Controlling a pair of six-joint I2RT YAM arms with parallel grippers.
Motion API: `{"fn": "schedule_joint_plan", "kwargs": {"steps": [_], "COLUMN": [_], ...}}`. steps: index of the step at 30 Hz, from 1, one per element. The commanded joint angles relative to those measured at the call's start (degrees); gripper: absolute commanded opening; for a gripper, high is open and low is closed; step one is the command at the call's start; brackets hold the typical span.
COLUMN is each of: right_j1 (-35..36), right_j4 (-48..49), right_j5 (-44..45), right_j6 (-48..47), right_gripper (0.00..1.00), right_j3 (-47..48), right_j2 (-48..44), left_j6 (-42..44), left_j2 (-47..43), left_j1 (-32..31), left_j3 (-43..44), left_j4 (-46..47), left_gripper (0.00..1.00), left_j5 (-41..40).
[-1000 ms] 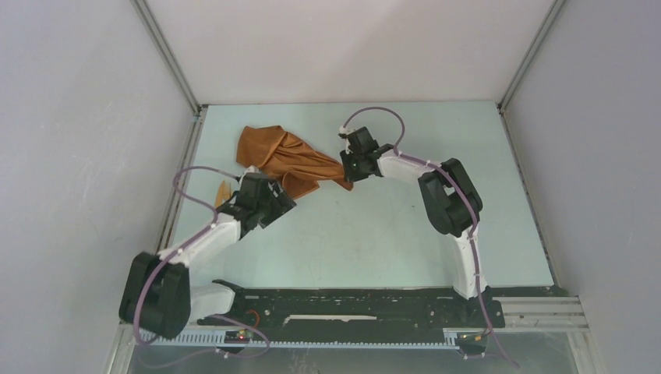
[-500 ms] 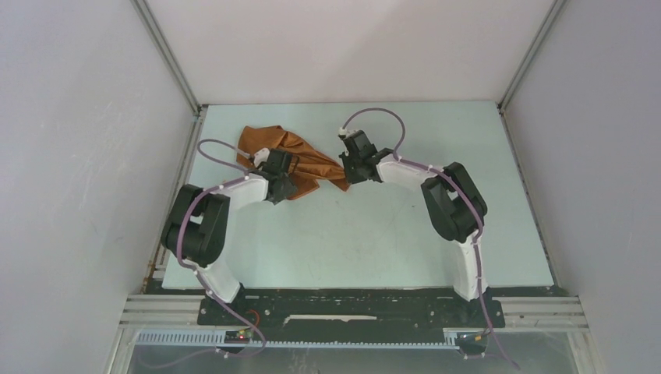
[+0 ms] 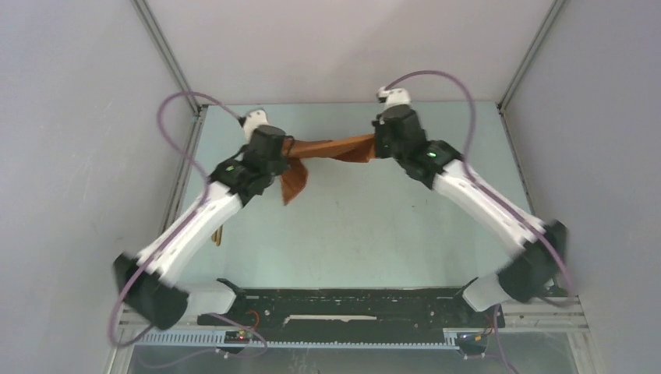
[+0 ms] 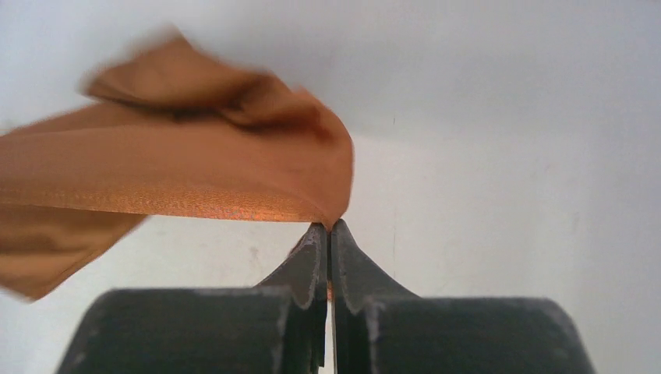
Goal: Fold the napkin into a case and place the utensils inside
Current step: Pick up the crumpled napkin from the center of the board, then flatten out the crumpled napkin at the center of the board.
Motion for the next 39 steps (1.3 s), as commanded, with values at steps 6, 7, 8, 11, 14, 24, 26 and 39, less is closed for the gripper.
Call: {"fn": "schedule_joint_plan", "kwargs": {"steps": [6, 7, 8, 11, 14, 24, 26, 39], "right_j1": [15.0, 18.3, 21.7, 29.2, 30.9, -23.1, -27.1, -30.5], "right_j4": [-7.3, -7.7, -8.1, -7.8, -5.8, -3.9, -8.6, -33.7], "right_j5": [15.6, 15.3, 14.9, 17.3, 21.9, -15.7, -21.3, 4.7], "right_j6": [-11.3, -11.6, -13.1, -13.3, -13.2, 1.4, 0.4, -7.8], "right_gripper": [0.00, 0.00, 0.00, 0.00, 0.00, 0.00, 0.00, 0.68], "right_j3": [-3.1, -3.1, -3.1, -3.2, -3.7, -1.0, 8.0, 48.5], "right_j2": [-39.5, -42.5, -45.4, -50.5, -50.9, -22.6, -7.7, 41.0], "left_j6": [24.4, 25.8, 26.9, 28.4, 26.7, 23.7, 25.2, 30.1], "left_j2": [-30.9, -32.9, -34.4, -35.2, -32.1, 6.1, 21.6, 48.8], "left_j1": [-6.3, -6.7, -6.8, -6.9, -6.9, 3.1, 5.3, 9.9], "left_j3": [16.2, 18.1, 20.1, 26.2, 27.3, 31.7, 45.4, 67.6], "left_j4": [-15.0, -15.4, -15.8, -17.6, -17.2, -9.7, -16.4, -15.5], "left_gripper": [0.00, 0.00, 0.00, 0.00, 0.00, 0.00, 0.00, 0.62], "left_j5": [10.7, 14.2, 17.8, 28.9, 26.6, 14.7, 17.7, 4.1]}}
